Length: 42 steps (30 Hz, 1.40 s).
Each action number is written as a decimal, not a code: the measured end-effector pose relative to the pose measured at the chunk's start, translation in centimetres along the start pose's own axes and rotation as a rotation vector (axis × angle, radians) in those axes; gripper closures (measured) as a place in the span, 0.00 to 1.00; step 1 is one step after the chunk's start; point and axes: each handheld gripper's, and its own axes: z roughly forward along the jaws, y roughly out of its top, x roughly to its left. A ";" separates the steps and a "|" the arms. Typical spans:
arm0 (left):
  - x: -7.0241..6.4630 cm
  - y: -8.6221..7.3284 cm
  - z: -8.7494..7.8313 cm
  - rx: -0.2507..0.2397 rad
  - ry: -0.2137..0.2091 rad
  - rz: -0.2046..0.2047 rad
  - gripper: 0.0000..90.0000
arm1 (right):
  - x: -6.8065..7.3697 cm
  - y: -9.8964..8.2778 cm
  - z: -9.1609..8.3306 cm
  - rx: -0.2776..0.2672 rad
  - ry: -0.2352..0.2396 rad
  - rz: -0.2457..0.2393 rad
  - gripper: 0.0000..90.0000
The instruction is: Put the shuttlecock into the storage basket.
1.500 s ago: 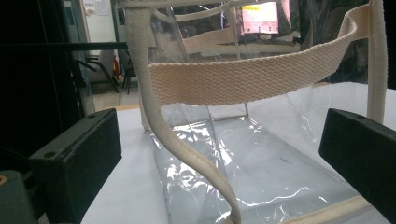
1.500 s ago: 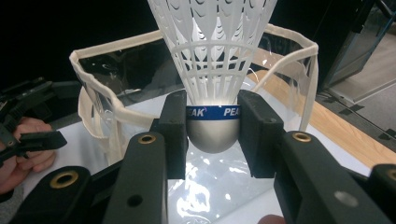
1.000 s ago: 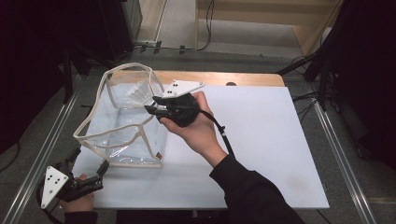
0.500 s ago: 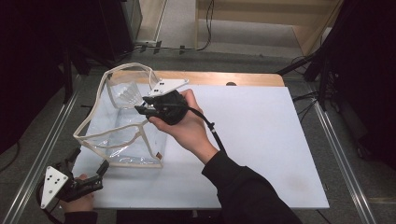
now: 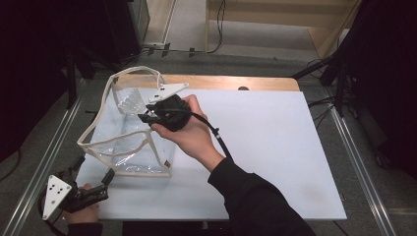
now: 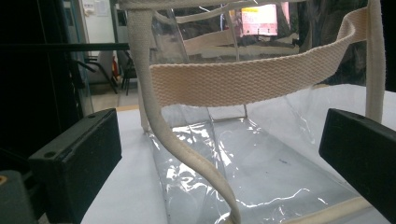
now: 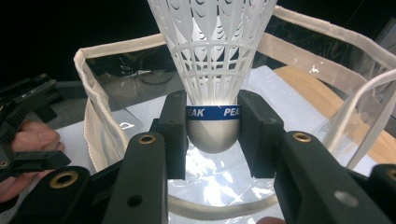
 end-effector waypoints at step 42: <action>0.0 0.0 0.0 0.001 0.001 -0.001 0.00 | 0.5 0.0 -2.3 -0.091 0.025 0.009 0.11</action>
